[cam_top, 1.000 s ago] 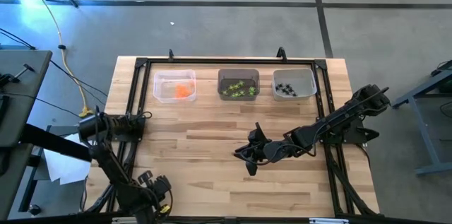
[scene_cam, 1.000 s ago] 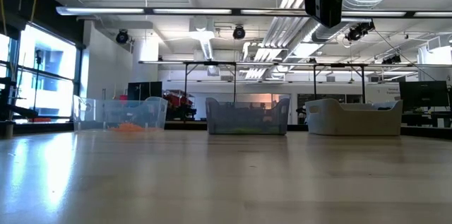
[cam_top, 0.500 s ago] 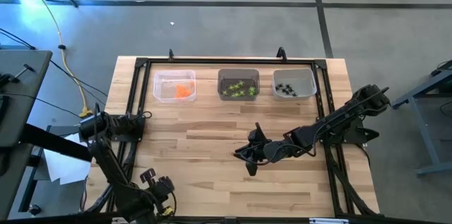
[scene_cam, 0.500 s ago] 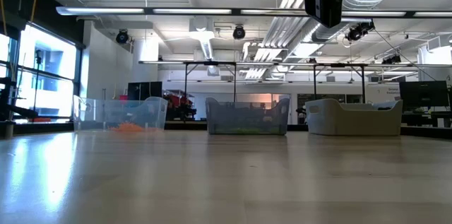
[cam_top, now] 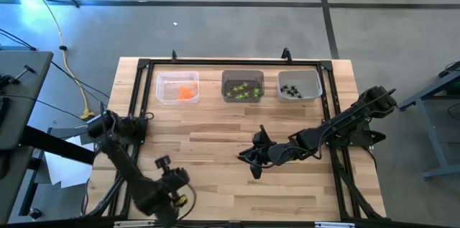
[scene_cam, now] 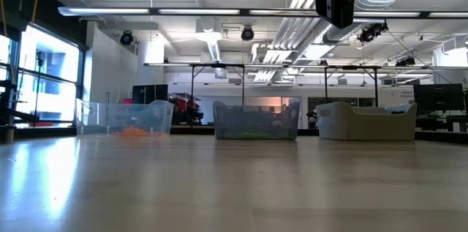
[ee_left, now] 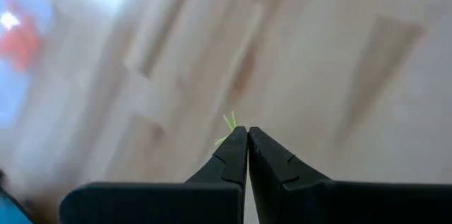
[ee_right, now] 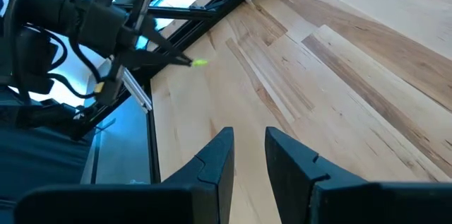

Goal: Sort Halloween decoration
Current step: Put the green spider toy into the black bin

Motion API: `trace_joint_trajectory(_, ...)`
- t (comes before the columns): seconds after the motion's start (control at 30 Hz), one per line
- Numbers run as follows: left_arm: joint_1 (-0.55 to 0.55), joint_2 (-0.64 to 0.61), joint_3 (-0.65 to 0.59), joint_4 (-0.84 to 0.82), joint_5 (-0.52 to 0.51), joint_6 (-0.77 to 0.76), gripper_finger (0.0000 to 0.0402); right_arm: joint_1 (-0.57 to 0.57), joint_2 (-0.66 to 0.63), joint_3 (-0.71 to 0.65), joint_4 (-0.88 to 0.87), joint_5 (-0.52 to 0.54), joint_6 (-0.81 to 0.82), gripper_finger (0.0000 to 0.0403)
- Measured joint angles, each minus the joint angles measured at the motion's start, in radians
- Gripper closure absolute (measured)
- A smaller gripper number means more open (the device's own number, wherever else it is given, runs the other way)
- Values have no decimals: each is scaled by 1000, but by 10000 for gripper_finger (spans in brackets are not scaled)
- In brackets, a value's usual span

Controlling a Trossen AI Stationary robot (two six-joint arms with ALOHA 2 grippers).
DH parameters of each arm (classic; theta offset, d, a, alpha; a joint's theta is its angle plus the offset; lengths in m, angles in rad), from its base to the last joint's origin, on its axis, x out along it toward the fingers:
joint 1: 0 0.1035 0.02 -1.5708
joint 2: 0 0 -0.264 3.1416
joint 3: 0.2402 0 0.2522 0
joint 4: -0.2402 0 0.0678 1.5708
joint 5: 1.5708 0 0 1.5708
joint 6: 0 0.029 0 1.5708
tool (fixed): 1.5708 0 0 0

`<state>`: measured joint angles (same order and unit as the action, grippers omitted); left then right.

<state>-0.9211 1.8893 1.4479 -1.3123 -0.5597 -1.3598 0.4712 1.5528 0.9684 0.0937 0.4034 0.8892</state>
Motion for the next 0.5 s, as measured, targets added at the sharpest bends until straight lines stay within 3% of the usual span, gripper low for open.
trace_joint_trajectory(0.5,390,-4,0,116,-223,596,401,0,0,0,0,4,0,324)
